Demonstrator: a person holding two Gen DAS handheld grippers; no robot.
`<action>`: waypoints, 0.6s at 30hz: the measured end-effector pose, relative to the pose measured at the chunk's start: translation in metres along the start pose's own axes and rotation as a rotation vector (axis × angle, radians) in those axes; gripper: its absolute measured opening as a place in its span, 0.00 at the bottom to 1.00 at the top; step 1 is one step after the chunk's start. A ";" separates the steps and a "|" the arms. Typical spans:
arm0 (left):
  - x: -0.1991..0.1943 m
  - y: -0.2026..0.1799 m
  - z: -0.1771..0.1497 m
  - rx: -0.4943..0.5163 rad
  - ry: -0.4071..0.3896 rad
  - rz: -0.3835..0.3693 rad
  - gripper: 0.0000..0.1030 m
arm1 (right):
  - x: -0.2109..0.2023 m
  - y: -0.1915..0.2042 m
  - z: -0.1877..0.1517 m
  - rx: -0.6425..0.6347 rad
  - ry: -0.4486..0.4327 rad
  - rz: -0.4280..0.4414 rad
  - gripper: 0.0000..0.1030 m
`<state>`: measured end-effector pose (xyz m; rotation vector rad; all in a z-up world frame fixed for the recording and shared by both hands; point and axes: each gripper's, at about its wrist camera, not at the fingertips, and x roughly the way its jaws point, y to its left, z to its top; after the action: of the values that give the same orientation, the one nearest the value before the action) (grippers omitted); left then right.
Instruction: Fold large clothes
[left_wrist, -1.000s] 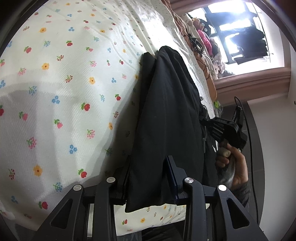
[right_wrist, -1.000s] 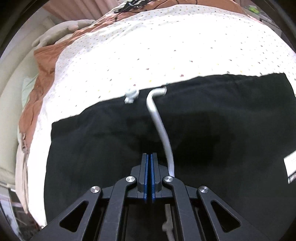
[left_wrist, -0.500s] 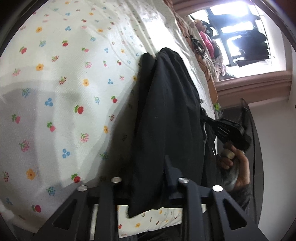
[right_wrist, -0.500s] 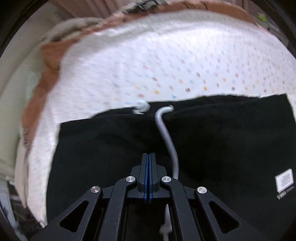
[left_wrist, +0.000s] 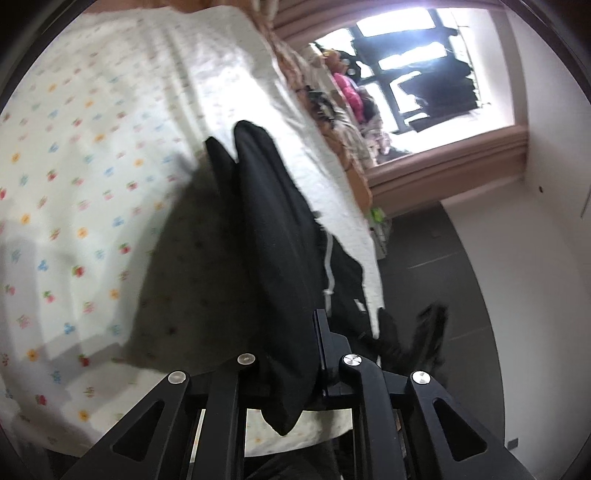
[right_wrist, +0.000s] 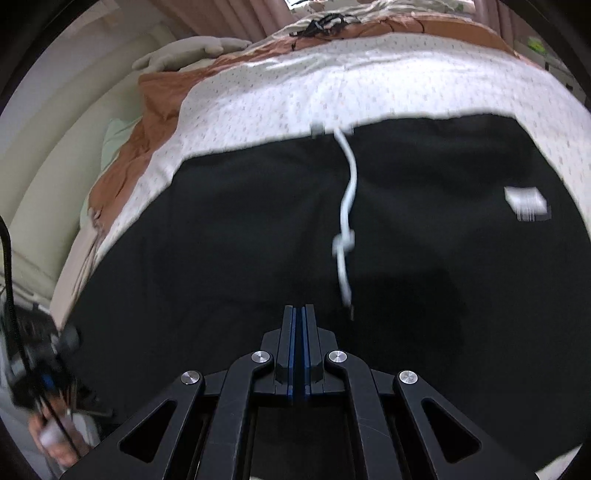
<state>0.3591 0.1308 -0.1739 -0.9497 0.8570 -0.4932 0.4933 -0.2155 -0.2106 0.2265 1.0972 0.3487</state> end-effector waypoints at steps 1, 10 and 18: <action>0.000 -0.008 0.001 0.014 0.000 -0.008 0.14 | -0.001 -0.001 -0.007 0.003 0.001 0.002 0.02; 0.013 -0.063 0.004 0.103 0.014 -0.046 0.13 | 0.001 -0.014 -0.071 0.090 -0.009 0.026 0.02; 0.046 -0.130 0.004 0.234 0.057 -0.039 0.13 | -0.015 -0.029 -0.083 0.123 -0.025 0.117 0.02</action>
<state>0.3883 0.0339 -0.0797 -0.7416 0.8129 -0.6421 0.4180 -0.2469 -0.2450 0.4048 1.0842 0.3821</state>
